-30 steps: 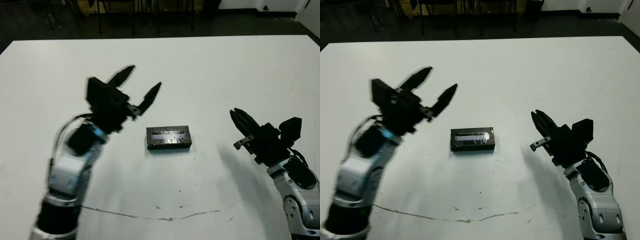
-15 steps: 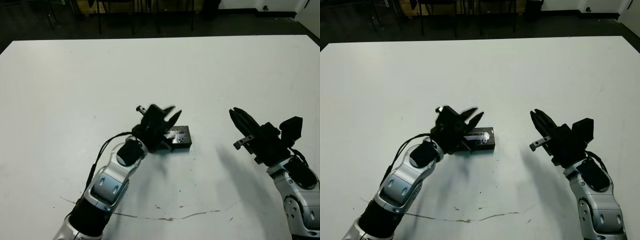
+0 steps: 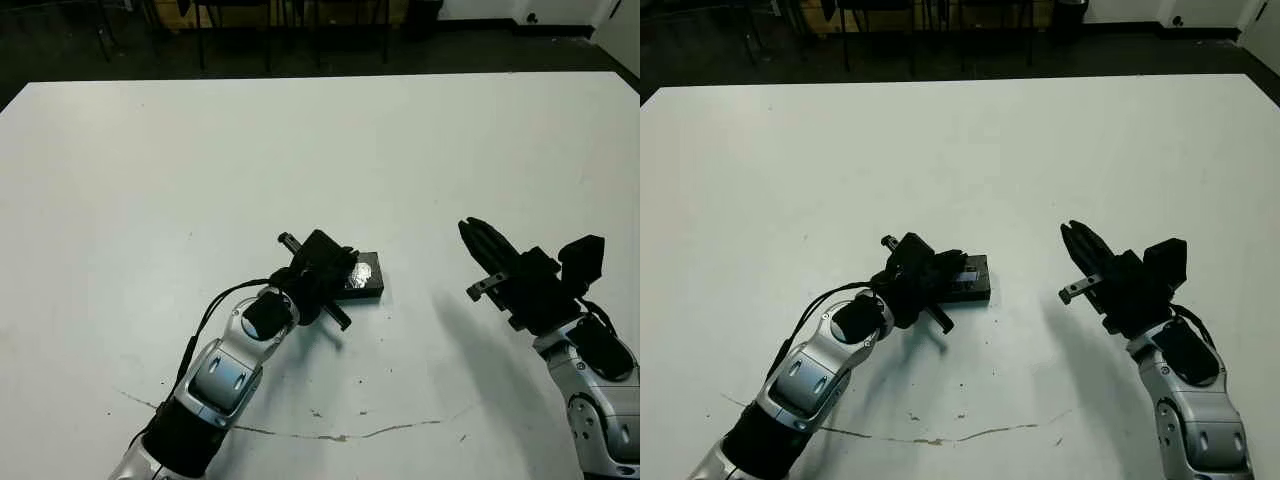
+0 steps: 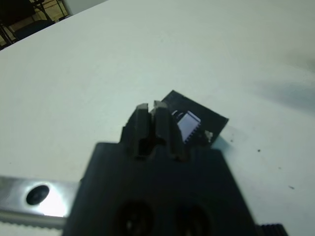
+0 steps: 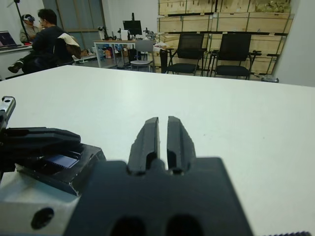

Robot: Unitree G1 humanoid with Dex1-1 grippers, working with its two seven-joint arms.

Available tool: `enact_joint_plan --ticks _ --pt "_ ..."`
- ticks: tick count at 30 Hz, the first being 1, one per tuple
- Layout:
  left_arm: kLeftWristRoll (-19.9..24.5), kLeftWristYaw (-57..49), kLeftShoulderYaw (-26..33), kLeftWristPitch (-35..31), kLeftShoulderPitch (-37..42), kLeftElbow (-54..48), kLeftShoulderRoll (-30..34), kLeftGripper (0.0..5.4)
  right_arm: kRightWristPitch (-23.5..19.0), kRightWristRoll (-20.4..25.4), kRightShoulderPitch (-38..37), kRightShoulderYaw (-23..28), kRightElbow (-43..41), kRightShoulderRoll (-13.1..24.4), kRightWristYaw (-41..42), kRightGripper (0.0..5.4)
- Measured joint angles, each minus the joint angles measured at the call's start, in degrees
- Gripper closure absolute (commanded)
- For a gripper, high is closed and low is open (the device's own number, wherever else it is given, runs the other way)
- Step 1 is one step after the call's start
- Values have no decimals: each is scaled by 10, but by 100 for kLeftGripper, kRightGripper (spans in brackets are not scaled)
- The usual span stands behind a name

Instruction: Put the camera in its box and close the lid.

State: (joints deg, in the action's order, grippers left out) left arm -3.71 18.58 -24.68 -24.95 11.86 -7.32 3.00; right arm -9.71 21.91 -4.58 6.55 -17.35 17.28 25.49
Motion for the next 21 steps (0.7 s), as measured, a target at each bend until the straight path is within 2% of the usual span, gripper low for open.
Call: enact_joint_plan --ticks 9,17,21 --pt "6 10 9 -15 -2 -4 0 539 0 -2 -2 -1 -2 0 -3 540" --pt "33 15 38 -23 3 17 -5 539 1 -4 -3 -3 0 0 3 540" --pt "43 24 48 -32 -19 -16 7 539 4 -4 -5 -3 1 0 7 540"
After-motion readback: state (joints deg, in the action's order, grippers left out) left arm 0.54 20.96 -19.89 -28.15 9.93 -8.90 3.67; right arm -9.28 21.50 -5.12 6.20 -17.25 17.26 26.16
